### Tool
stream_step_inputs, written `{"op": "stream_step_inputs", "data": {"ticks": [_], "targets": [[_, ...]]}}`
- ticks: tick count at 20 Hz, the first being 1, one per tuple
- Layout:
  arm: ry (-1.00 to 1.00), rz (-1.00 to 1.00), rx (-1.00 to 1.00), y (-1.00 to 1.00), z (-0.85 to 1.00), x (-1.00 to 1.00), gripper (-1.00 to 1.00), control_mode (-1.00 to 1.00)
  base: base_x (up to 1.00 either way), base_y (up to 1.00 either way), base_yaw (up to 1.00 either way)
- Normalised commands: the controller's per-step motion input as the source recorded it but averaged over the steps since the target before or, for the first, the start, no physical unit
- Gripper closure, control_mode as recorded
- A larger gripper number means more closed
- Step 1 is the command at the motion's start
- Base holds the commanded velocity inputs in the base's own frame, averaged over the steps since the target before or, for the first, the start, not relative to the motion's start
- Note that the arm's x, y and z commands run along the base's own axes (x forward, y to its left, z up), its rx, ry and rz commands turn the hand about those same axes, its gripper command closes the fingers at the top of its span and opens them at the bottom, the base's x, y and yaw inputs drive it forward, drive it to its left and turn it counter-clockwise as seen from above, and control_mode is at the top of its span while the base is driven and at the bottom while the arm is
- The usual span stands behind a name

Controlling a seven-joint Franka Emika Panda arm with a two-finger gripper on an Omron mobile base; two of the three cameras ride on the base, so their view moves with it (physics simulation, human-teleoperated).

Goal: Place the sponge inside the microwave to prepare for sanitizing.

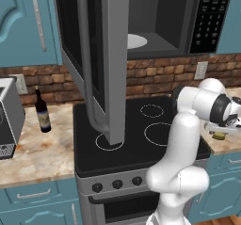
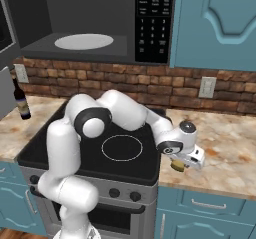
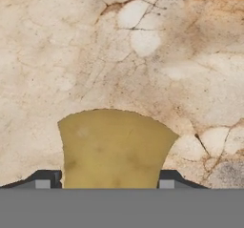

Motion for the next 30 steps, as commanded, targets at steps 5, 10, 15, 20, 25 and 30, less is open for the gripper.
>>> {"op": "stream_step_inputs", "data": {"ticks": [5, 10, 15, 20, 25, 30], "targets": [[0.0, 0.01, 0.0, 0.0, -0.02, 0.02, 1.0, -1.0, 0.0, 0.0, 0.0], [-0.03, 0.0, -0.04, 0.15, 0.1, 0.0, 1.0, -1.0, 0.0, 0.0, 0.0], [-0.1, 0.06, -0.13, 0.47, 0.57, -0.32, 1.0, -1.0, 0.0, 0.0, 0.0], [-0.05, 0.08, -0.05, 0.67, 0.68, -0.47, 1.0, -1.0, 0.0, 0.0, 0.0], [-0.05, 0.13, -0.01, 0.97, 0.93, -0.31, 1.0, -1.0, 0.0, 0.0, 0.0], [-0.08, 0.01, 0.0, 0.72, 0.98, -0.26, 1.0, -1.0, 0.0, 0.0, 0.0]]}}
